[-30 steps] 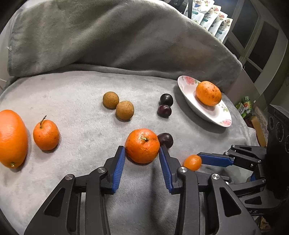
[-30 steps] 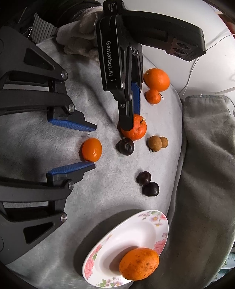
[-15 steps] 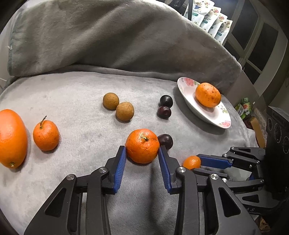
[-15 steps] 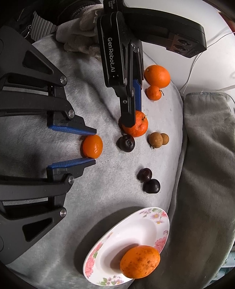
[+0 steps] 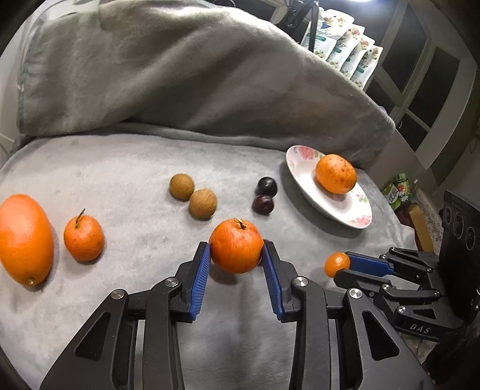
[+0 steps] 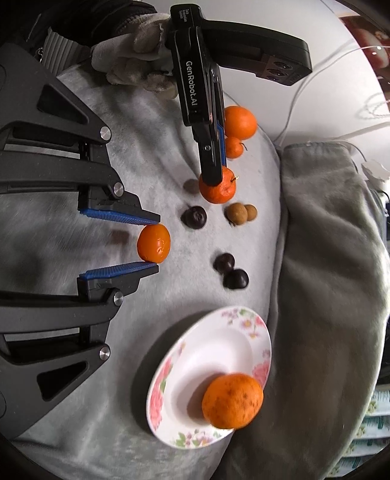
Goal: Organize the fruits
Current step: 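Close the right gripper on the small tangerine while the left gripper grasps the medium tangerine, then carry both tangerines onto the plate and open both grippers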
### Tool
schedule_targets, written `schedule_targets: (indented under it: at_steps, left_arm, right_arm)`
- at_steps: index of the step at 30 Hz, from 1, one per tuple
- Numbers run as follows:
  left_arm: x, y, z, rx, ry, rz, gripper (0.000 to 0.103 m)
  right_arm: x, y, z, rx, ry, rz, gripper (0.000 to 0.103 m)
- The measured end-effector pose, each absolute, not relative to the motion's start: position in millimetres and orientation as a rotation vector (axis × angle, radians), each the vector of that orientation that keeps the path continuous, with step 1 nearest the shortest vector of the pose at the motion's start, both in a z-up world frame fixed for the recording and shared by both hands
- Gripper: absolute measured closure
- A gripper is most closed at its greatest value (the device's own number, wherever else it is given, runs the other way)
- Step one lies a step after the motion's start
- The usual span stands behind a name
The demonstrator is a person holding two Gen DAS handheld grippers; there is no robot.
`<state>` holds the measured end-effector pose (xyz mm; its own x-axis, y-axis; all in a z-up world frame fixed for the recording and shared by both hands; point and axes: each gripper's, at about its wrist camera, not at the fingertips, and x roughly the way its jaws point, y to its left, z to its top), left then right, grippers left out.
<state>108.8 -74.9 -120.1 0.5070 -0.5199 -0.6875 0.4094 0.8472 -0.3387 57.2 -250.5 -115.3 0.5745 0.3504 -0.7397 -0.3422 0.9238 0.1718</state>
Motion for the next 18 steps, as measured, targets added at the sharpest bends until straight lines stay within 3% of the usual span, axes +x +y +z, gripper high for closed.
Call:
schedule_targets:
  at_steps: [18]
  left_arm:
    - [106,-102,-112,-0.074,0.843,-0.575,0.074]
  right_arm:
    - [47,-303,-110,0.093,0.821,0.3,0.077]
